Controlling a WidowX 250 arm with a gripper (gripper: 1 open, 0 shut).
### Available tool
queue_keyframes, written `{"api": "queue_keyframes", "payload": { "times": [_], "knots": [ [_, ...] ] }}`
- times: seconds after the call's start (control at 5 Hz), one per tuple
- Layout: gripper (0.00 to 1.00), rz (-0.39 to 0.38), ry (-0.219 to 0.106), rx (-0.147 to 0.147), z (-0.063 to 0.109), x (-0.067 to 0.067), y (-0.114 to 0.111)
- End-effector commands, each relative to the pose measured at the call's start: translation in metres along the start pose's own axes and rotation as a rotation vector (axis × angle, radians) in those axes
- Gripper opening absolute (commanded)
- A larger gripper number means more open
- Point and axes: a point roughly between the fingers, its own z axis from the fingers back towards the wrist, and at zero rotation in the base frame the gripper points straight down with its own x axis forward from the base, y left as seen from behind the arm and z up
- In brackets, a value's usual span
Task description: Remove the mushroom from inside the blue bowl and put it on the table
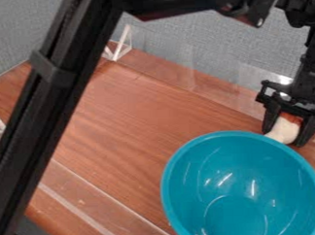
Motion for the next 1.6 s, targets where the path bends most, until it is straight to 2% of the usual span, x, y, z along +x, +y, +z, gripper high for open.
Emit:
{"api": "queue_keyframes", "payload": {
  "times": [0.0,0.8,1.4],
  "knots": [
    [0.0,0.093,-0.052,-0.018,0.009,0.011,0.026],
    [0.0,0.124,-0.054,-0.026,0.011,0.009,0.039],
    [0.0,0.135,-0.05,-0.015,0.009,0.014,0.043]
  ]
}}
